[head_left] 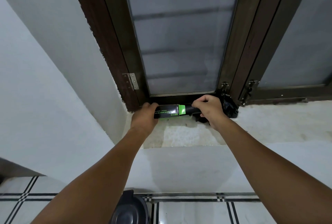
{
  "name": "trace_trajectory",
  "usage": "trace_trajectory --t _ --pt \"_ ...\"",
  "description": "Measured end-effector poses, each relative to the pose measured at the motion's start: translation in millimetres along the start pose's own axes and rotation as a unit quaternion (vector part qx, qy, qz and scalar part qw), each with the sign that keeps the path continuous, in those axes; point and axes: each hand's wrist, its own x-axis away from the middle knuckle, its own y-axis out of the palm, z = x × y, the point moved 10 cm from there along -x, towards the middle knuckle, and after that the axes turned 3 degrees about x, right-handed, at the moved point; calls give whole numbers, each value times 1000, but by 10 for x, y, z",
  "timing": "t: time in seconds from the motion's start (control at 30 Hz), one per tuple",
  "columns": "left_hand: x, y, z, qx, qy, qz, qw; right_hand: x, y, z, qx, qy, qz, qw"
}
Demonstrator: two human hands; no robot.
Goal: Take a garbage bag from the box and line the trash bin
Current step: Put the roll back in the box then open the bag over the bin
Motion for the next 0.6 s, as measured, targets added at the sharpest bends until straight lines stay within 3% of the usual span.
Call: trace_trajectory --t 0.23,0.37,0.6 --pt "-48 45 161 149 12 -8 989 31 351 -75 -95 31 -87 991" --pt "-72 90 66 216 -30 -5 976 19 363 -84 -158 36 -82 983" --pt "-42 271 -48 348 -93 -27 933 68 392 -195 -36 -27 -94 995"
